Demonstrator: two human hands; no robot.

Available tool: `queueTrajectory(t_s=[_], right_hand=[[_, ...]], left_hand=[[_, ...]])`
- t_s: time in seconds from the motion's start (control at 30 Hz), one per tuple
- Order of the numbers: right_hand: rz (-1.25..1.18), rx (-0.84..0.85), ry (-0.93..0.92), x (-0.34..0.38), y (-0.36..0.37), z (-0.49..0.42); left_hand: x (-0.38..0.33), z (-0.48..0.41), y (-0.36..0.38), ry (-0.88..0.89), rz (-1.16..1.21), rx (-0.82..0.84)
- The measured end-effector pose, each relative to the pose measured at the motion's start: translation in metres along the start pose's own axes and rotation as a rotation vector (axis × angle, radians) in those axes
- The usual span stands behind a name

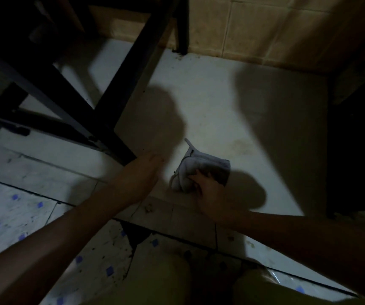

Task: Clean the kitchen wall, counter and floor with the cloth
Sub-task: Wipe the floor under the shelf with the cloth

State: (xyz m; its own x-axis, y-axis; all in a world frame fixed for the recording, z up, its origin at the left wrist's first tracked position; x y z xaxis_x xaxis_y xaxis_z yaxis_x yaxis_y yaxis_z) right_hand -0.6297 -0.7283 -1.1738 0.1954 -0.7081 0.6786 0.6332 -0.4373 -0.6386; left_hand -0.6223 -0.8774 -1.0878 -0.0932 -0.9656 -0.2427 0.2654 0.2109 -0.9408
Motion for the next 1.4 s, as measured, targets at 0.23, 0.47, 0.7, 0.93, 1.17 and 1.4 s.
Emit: queueTrajectory(t_s=[0.23,0.47,0.7,0.93,1.17,1.4], right_hand=[[0.570,0.246,-0.125,0.024,0.022,-0.018],[0.517,0.271,-0.165,0.011,0.004,-0.009],[0.370,0.100,0.046,-0.037,-0.048,0.034],[0.187,-0.076,0.339,-0.107,-0.088,0.073],[0.086,-0.350,0.616,-0.141,-0.108,0.103],[0.069,-0.352,0.510,-0.118,-0.091,0.089]], left_hand=[[-0.009,0.014,-0.013,0.078,-0.057,-0.059],[-0.007,-0.016,0.002,0.015,-0.069,0.000],[-0.042,-0.050,0.008,0.102,-0.021,-0.016],[-0.067,-0.085,0.008,0.122,-0.127,-0.012],[-0.076,-0.087,0.011,0.215,-0.190,0.010],[-0.054,-0.068,0.008,0.137,-0.146,0.009]])
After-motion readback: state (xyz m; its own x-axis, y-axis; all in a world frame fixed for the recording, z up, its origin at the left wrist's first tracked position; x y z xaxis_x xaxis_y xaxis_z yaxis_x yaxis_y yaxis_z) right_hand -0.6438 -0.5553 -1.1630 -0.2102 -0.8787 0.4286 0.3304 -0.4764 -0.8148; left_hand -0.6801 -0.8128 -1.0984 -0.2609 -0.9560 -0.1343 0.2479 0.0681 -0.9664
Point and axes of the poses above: each hand's wrist, its own z-axis away from the middle knuckle, its own y-axis out of the palm, x = y × z, the point moved 8 cm from there along -z, towards the middle knuckle, and after that the axes turned 1 degree about x, right-handed, at the moved point
